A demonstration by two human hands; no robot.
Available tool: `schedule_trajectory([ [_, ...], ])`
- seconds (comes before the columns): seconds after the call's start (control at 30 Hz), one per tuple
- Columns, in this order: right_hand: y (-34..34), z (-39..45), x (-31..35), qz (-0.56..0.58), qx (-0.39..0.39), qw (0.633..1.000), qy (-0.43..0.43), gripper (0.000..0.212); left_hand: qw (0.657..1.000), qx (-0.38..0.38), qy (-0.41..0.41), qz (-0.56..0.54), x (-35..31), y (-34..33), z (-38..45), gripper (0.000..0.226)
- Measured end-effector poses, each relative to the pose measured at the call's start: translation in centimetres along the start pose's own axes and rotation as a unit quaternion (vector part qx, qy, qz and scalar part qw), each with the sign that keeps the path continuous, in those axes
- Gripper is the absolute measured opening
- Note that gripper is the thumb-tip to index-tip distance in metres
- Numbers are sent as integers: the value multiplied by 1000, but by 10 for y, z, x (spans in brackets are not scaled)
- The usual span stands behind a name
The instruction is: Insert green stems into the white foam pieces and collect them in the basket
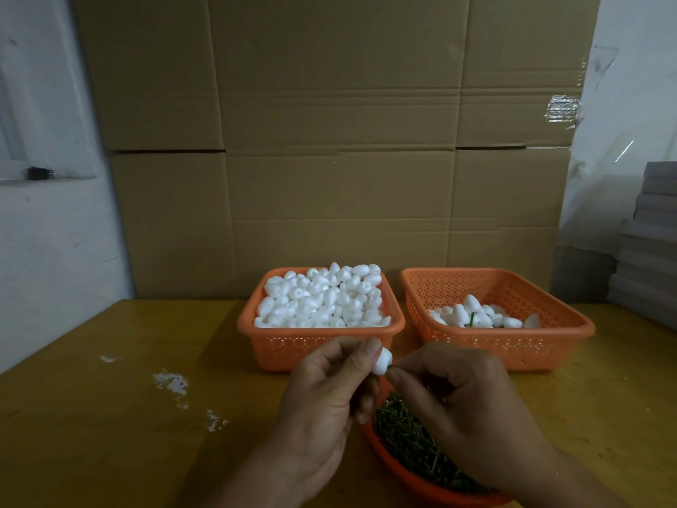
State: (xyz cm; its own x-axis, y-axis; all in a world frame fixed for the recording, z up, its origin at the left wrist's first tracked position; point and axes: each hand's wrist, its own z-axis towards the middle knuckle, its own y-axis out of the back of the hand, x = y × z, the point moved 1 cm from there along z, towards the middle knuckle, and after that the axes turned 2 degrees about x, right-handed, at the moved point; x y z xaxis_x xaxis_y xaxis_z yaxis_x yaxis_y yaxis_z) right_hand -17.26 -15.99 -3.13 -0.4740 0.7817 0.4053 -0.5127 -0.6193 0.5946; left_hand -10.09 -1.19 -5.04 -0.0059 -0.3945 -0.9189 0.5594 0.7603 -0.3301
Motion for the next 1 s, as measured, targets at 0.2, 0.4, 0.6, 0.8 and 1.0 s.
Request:
schedule_trajectory([
  [0.2, 0, -1, 0, 91, 2, 992, -91, 24, 999, 20, -23, -13, 0, 1, 1, 31],
  [0.4, -3, 0, -3, 193, -19, 968, -157, 16, 999, 2, -51, 16, 1, 1, 1, 33],
  [0.6, -5, -1, 0, 206, -3, 962, -180, 10, 999, -1, -47, 18, 1, -1, 1, 33],
  [0.8, -11, -1, 3, 267, -11, 942, -203, 11, 998, 2, -52, 31, 5, 0, 4, 32],
  [1.0, -16, -2, 7, 283, -30, 939, -193, 15, 983, 20, -125, 136, 6, 5, 4, 24],
])
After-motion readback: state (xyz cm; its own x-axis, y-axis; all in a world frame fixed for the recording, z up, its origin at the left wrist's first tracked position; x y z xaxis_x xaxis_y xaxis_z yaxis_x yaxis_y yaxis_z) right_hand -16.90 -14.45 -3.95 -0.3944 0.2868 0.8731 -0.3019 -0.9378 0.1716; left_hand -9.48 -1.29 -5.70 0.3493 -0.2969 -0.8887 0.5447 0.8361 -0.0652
